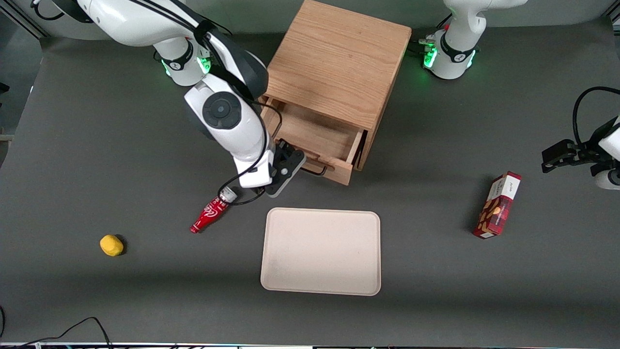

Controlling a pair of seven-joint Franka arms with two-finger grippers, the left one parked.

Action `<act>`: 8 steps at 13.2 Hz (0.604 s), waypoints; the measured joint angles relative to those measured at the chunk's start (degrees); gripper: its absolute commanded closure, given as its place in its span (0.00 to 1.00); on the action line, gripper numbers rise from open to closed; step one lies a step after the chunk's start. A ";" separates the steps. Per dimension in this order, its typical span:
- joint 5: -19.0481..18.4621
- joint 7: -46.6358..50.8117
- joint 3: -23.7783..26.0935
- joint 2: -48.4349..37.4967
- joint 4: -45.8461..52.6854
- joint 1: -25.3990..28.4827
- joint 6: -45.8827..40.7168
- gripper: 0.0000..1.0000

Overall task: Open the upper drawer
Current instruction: 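Pull the upper drawer outward from the cabinet with the right gripper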

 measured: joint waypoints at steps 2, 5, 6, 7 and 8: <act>0.17 -1.02 -1.25 0.63 1.23 0.05 0.01 0.00; 0.74 -2.86 -3.69 2.07 3.72 0.20 0.23 0.00; 1.12 -3.66 -4.64 2.72 4.73 0.34 0.44 0.00; 1.68 -4.38 -5.85 3.42 5.88 0.47 0.96 0.00; 2.53 -4.98 -6.70 3.88 6.57 0.51 1.28 0.00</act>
